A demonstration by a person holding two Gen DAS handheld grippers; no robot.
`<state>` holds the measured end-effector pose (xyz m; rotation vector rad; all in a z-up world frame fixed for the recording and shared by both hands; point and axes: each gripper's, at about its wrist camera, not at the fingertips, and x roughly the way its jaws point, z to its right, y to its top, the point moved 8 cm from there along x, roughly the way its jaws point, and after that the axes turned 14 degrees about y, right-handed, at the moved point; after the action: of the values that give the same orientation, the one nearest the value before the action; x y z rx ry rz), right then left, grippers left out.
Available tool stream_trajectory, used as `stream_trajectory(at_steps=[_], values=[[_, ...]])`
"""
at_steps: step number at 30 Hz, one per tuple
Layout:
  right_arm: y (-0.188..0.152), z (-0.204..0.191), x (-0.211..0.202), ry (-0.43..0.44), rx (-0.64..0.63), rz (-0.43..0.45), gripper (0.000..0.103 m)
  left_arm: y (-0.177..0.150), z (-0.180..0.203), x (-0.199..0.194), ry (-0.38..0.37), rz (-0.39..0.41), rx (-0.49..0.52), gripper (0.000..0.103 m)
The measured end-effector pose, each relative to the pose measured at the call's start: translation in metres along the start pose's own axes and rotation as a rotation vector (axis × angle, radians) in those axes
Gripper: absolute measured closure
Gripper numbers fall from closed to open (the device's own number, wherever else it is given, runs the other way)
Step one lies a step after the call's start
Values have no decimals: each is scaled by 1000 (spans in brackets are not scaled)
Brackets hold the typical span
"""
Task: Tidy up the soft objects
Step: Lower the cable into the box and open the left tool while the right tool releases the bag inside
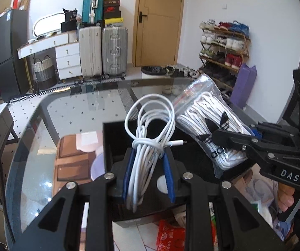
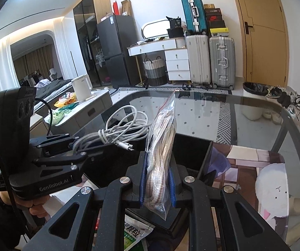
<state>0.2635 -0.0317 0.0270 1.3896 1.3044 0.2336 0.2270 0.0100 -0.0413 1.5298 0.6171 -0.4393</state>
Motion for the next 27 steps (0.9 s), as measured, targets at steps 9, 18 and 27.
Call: stream_trajectory(at_steps=[9, 18, 27], values=[[-8, 6, 14, -2, 11, -37, 86, -4, 8, -4, -15, -20, 37, 78], [-14, 7, 14, 2, 13, -53, 86, -9, 9, -7, -30, -35, 33, 78], [-15, 4, 15, 7, 8, -72, 86, -16, 11, -13, -45, -44, 33, 79]])
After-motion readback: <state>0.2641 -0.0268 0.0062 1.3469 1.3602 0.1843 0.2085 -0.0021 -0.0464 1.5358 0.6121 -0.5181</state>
